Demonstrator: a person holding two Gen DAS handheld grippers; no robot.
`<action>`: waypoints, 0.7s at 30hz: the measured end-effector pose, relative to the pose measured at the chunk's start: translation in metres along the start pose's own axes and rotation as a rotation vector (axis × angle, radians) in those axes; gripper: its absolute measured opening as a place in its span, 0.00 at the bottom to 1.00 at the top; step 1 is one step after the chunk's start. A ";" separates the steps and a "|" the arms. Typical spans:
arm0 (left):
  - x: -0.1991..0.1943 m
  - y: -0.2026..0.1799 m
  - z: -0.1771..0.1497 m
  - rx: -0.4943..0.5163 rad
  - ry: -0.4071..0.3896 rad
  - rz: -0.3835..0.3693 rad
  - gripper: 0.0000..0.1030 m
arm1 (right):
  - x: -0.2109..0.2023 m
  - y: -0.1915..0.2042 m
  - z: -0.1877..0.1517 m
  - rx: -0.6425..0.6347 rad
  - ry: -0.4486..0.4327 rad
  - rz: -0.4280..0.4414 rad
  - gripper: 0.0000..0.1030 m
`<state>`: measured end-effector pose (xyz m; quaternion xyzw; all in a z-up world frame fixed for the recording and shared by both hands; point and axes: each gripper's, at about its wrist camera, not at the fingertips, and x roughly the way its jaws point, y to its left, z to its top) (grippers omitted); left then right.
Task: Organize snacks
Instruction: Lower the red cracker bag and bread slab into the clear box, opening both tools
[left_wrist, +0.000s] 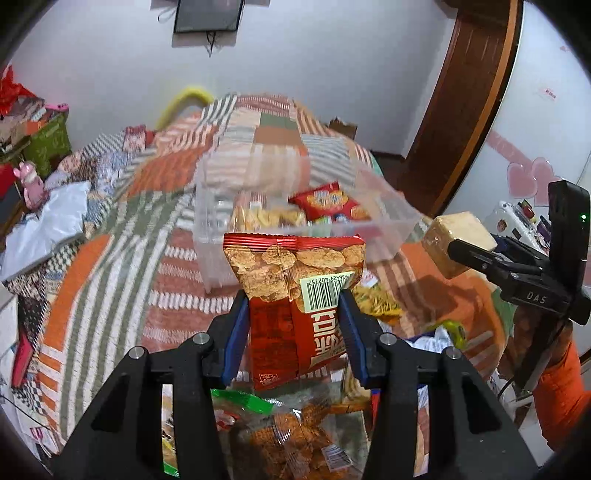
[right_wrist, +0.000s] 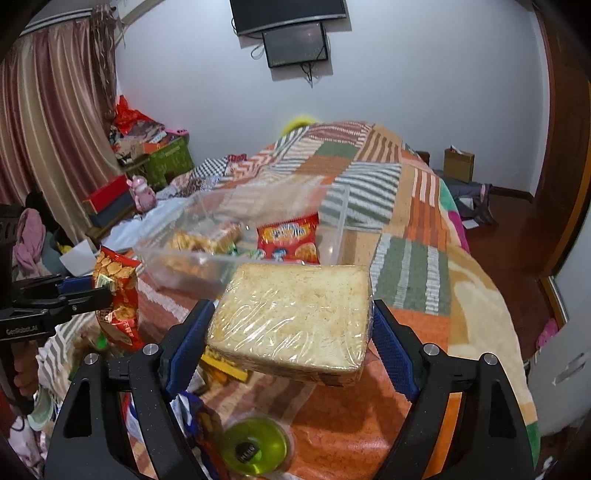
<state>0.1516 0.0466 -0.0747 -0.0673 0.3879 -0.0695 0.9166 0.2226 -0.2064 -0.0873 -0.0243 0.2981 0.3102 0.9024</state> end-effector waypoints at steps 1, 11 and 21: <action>-0.003 0.000 0.004 0.000 -0.013 -0.001 0.45 | 0.000 0.001 0.002 -0.001 -0.006 0.001 0.79; -0.013 0.007 0.040 -0.011 -0.107 0.028 0.45 | 0.003 0.008 0.027 0.006 -0.068 0.027 0.79; 0.015 0.030 0.080 -0.054 -0.095 0.053 0.45 | 0.029 0.013 0.053 0.008 -0.062 0.057 0.79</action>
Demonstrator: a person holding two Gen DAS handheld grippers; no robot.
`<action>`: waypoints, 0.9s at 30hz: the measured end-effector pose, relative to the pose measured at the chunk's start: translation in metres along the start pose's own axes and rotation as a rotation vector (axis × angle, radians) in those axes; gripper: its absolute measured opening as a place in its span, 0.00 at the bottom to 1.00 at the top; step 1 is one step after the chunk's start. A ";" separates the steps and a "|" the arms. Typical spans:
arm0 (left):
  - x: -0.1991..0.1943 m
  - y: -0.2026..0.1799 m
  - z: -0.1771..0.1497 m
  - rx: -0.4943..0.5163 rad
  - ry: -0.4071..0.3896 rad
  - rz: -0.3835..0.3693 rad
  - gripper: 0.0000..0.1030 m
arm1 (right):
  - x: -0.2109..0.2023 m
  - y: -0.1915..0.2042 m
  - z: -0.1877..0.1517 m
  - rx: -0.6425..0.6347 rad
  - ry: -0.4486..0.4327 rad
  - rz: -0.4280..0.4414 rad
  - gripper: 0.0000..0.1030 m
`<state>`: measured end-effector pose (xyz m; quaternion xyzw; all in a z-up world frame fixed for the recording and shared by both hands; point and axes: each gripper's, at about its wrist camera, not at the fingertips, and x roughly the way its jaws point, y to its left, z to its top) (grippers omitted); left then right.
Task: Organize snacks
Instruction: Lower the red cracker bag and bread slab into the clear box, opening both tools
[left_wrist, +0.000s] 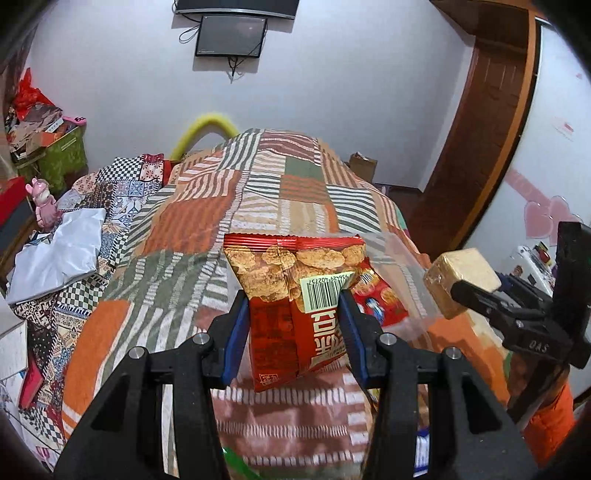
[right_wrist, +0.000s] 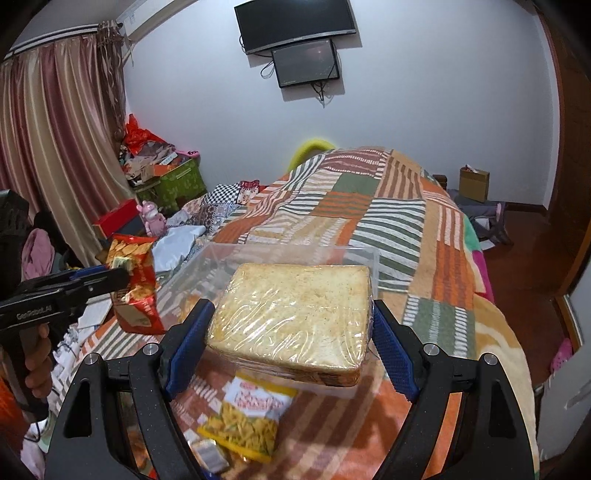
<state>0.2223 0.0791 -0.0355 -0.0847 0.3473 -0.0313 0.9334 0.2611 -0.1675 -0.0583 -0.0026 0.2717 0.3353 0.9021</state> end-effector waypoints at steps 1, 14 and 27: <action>0.004 0.001 0.004 -0.003 0.001 0.000 0.45 | 0.005 0.000 0.003 0.003 0.006 0.003 0.79; 0.067 0.008 0.030 0.017 0.079 0.023 0.45 | 0.066 0.007 0.022 -0.018 0.108 0.022 0.79; 0.119 0.019 0.026 0.013 0.176 0.024 0.36 | 0.125 0.018 0.020 -0.070 0.294 0.016 0.80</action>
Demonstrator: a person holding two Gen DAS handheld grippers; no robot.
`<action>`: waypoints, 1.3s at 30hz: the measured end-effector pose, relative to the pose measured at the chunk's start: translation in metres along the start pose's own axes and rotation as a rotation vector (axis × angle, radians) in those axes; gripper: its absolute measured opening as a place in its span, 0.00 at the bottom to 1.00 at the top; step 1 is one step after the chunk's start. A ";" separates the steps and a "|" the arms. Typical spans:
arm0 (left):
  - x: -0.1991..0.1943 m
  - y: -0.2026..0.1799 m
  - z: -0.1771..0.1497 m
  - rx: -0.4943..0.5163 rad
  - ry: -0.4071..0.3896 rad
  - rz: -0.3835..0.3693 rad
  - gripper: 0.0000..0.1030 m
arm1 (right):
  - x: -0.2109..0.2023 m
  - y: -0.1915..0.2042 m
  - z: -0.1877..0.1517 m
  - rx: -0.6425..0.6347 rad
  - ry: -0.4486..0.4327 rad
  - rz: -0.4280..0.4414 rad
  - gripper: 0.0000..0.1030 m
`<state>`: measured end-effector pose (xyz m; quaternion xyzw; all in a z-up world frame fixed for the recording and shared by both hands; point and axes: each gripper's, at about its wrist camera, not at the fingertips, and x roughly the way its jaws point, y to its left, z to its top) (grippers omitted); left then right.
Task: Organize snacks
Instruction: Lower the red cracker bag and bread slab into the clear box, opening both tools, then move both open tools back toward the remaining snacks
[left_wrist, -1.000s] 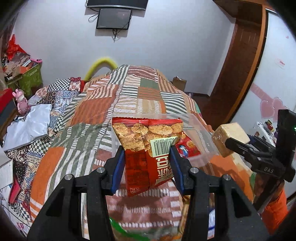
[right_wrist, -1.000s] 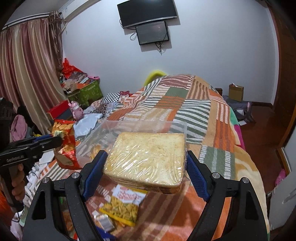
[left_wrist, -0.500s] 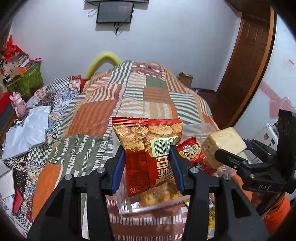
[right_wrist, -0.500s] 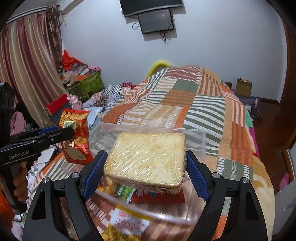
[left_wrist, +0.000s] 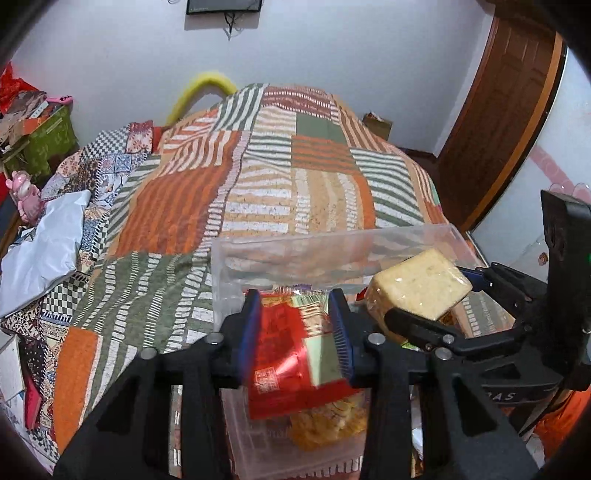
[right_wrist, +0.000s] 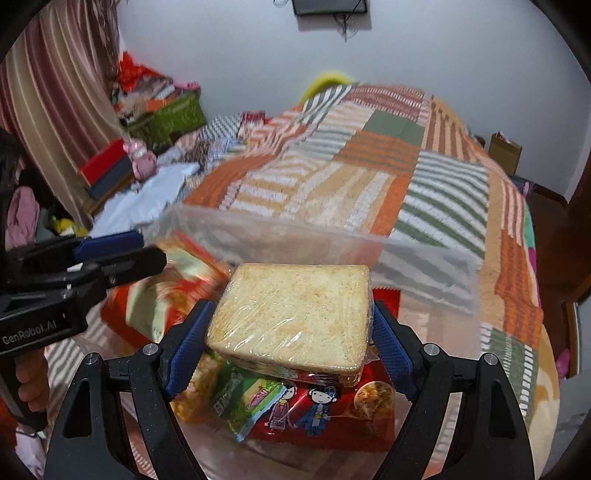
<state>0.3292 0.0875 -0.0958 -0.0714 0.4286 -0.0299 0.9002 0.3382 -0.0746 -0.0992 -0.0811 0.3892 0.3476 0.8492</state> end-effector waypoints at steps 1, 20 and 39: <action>0.003 0.000 -0.001 -0.001 0.007 -0.003 0.36 | 0.001 0.001 0.000 -0.005 0.017 0.013 0.80; -0.042 -0.022 -0.020 0.095 -0.060 0.025 0.53 | -0.027 0.007 -0.005 -0.037 -0.002 -0.037 0.84; -0.137 -0.028 -0.087 0.123 -0.141 0.051 0.84 | -0.132 0.032 -0.061 -0.096 -0.215 -0.050 0.90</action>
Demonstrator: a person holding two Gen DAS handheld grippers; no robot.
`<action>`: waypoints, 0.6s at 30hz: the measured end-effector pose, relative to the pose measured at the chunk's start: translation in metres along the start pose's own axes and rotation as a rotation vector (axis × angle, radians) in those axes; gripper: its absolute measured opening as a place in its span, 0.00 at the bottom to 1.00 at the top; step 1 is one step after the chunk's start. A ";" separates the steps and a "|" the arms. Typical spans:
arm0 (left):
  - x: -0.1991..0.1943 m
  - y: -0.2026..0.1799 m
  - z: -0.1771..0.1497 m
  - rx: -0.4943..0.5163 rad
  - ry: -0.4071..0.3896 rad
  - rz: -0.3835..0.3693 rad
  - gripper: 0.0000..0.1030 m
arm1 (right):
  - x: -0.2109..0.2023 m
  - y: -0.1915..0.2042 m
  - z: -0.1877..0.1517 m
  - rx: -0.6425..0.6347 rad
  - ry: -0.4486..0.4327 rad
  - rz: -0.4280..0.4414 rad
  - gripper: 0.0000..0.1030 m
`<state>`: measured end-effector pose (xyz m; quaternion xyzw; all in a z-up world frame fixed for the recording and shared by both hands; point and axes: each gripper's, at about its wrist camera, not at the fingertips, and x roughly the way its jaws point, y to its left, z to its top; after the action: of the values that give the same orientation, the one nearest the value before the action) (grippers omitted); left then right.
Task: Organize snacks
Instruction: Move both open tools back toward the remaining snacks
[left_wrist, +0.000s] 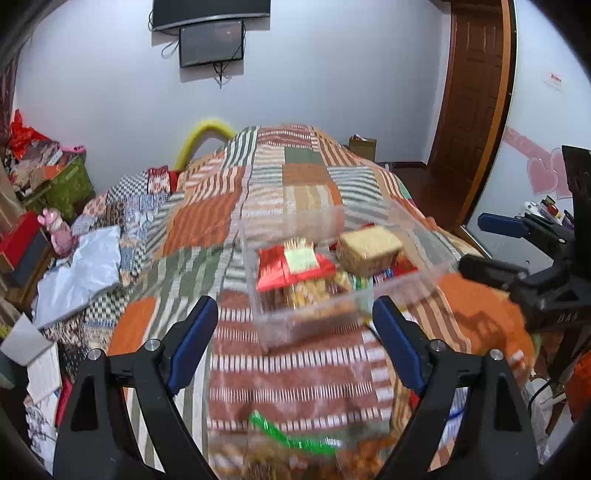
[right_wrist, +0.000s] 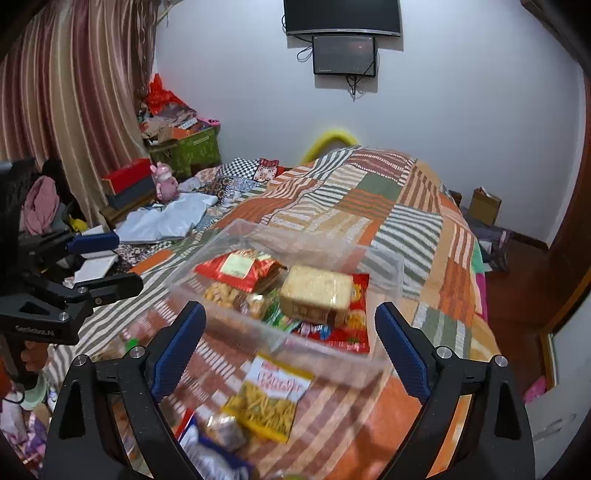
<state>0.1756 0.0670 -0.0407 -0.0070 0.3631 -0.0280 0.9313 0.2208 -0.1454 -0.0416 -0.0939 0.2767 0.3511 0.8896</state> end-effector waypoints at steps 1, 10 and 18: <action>-0.002 0.001 -0.006 -0.007 0.011 -0.006 0.84 | -0.003 -0.002 -0.005 0.008 0.003 -0.002 0.90; -0.001 0.010 -0.058 -0.057 0.092 -0.012 0.84 | -0.017 -0.020 -0.057 0.083 0.049 -0.067 0.90; 0.006 0.024 -0.104 -0.123 0.147 0.013 0.84 | -0.019 -0.026 -0.109 0.157 0.098 -0.125 0.90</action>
<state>0.1104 0.0915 -0.1224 -0.0598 0.4317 0.0003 0.9000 0.1808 -0.2149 -0.1227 -0.0581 0.3399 0.2671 0.8999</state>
